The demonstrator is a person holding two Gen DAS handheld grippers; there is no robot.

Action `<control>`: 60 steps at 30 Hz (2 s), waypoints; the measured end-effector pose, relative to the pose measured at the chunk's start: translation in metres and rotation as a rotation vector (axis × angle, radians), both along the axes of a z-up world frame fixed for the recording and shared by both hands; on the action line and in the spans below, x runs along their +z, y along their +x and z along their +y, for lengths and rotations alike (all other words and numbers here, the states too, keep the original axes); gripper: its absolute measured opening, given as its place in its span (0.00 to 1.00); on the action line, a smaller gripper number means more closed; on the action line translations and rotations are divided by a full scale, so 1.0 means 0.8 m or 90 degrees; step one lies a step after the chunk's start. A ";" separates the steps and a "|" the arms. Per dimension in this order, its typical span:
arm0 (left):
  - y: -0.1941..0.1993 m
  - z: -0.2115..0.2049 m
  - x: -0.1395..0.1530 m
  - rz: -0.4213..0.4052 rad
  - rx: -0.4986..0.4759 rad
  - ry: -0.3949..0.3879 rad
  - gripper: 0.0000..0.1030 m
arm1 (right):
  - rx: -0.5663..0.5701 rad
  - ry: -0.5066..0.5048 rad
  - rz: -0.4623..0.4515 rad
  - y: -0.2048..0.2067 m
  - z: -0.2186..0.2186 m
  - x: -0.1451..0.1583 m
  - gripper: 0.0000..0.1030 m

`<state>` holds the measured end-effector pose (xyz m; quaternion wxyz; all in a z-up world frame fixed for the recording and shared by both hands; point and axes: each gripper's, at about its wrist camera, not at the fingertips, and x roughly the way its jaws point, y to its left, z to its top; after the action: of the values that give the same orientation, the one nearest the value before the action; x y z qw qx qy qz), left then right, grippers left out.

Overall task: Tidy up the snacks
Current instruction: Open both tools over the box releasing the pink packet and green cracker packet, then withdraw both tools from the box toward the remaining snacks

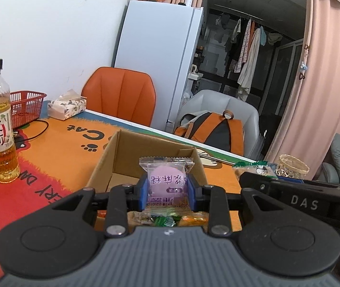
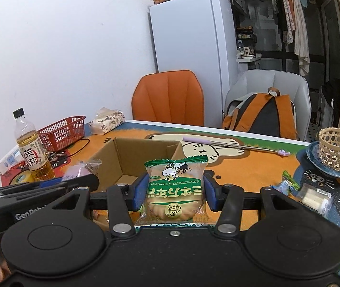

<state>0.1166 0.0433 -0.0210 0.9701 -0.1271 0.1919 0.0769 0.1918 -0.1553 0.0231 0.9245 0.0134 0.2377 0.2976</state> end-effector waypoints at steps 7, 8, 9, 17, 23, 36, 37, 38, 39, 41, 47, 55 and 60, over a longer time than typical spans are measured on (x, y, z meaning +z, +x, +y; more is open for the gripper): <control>0.019 0.012 -0.008 0.014 -0.009 -0.024 0.31 | 0.008 0.005 -0.006 0.004 0.012 0.007 0.48; 0.020 0.013 -0.009 0.017 -0.010 -0.029 0.31 | 0.011 0.004 -0.007 0.004 0.014 0.007 0.48; 0.019 0.014 -0.009 0.015 -0.002 -0.030 0.33 | 0.013 0.004 -0.008 0.004 0.015 0.007 0.48; 0.002 0.019 -0.005 0.006 0.029 -0.019 0.44 | 0.025 0.013 -0.004 0.011 0.028 0.008 0.48; -0.007 0.031 -0.006 0.012 0.048 -0.029 0.47 | 0.047 0.031 -0.011 0.012 0.046 0.011 0.48; -0.020 0.035 -0.009 0.015 0.067 -0.040 0.69 | 0.024 0.037 0.009 0.003 0.025 0.005 0.58; -0.020 0.033 -0.009 0.015 0.068 -0.038 0.73 | 0.020 0.038 0.012 0.002 0.020 0.004 0.60; -0.021 0.031 -0.009 0.014 0.069 -0.035 0.74 | 0.016 0.037 0.015 0.002 0.018 0.002 0.61; -0.021 0.029 -0.010 0.015 0.069 -0.034 0.77 | 0.014 0.036 0.018 0.001 0.014 0.001 0.62; -0.021 0.025 -0.010 0.018 0.069 -0.033 0.82 | 0.010 0.033 0.023 0.000 0.009 -0.003 0.66; -0.020 0.013 -0.012 0.021 0.063 -0.032 0.85 | 0.000 0.030 0.036 -0.004 -0.011 -0.012 0.70; -0.021 -0.013 -0.010 0.023 0.038 -0.024 0.86 | -0.035 0.039 0.052 -0.006 -0.051 -0.023 0.80; -0.019 -0.028 -0.008 0.023 0.026 -0.020 0.90 | -0.064 0.051 0.057 -0.005 -0.080 -0.025 0.89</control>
<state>0.1015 0.0207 -0.0276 0.9625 -0.1450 0.2082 0.0960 0.1879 -0.2193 0.0031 0.9254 0.0756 0.2659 0.2591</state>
